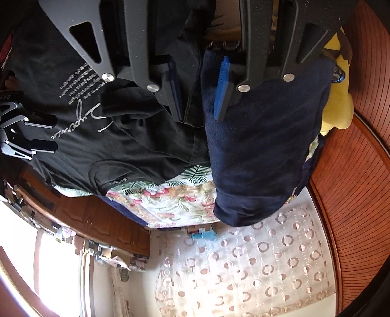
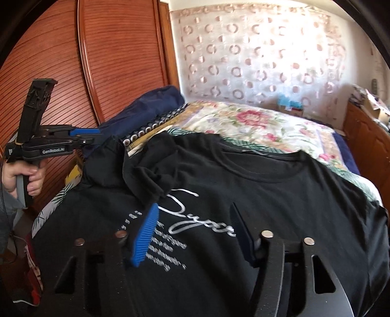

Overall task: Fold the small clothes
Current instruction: 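Carry the navy stack with the left gripper away from the T-shirt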

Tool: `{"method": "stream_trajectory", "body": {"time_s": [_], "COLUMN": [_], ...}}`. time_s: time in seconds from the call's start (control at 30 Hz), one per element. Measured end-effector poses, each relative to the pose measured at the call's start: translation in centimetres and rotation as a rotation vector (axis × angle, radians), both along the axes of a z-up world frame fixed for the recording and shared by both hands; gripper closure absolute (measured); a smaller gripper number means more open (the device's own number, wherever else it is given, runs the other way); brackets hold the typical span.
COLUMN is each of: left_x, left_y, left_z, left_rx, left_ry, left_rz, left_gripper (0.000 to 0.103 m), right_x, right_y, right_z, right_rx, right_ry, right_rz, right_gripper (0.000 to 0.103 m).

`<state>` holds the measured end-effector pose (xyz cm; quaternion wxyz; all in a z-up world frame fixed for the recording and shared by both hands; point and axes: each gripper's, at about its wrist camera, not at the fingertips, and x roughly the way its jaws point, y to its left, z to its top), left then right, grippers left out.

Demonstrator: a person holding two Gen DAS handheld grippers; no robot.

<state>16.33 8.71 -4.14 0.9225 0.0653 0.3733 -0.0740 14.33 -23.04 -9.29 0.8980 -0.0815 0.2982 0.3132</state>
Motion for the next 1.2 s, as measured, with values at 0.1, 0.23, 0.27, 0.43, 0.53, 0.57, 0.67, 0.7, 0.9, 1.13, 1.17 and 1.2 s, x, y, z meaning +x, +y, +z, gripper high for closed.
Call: {"method": "stream_trajectory", "body": {"time_s": [0.1,0.23,0.27,0.43,0.53,0.57,0.67,0.7,0.9,1.13,1.17,1.2], "left_x": [0.2,-0.3,-0.4,-1.5,-1.4,-1.1,0.0,0.4,-0.5,-4.6,-4.9,-5.1], "left_y": [-0.1,-0.3,-0.4,-0.9,-1.9,-2.1,-2.2,-2.0,-1.3,-1.7,-1.7,-1.7], "left_z": [-0.6,-0.5,-0.5,0.0,0.1,0.0,-0.4,-0.6,0.1,1.6,1.5,1.5], "left_rx": [0.037,0.057,0.054,0.056,0.111,0.135,0.177,0.18,0.098,0.032,0.029,0.026], "left_ry": [0.01,0.008,0.008,-0.009,-0.016,-0.014,0.012,0.023,0.006,-0.078,-0.081,-0.083], "left_rz": [-0.007,-0.027,-0.032,-0.059,-0.074,-0.064,-0.042,-0.03,-0.037,-0.042,-0.04,-0.039], "left_gripper": [0.076,0.076,0.076,0.082,0.082,0.082,0.082,0.082,0.095,0.095,0.095,0.095], "right_x": [0.4,0.4,0.5,1.2,1.4,1.5,1.4,1.2,1.3,3.1,3.6,4.0], "right_y": [0.5,0.1,0.0,0.0,0.2,0.2,0.6,0.7,0.6,2.9,3.5,4.1], "right_z": [-0.3,-0.7,-0.9,-1.3,-1.5,-1.5,-1.6,-1.5,-1.4,-1.5,-1.7,-2.0], "right_rx": [-0.005,-0.009,-0.017,-0.03,-0.035,-0.036,-0.033,-0.032,-0.033,-0.027,-0.026,-0.028], "right_ry": [0.004,0.018,0.02,0.036,0.039,0.039,0.037,0.036,0.039,0.092,0.111,0.126], "right_rz": [0.01,0.019,0.02,0.017,0.017,0.016,0.015,0.015,0.015,0.076,0.09,0.098], "right_gripper": [0.042,0.042,0.042,0.042,0.042,0.042,0.042,0.042,0.042,0.055,0.056,0.057]}}
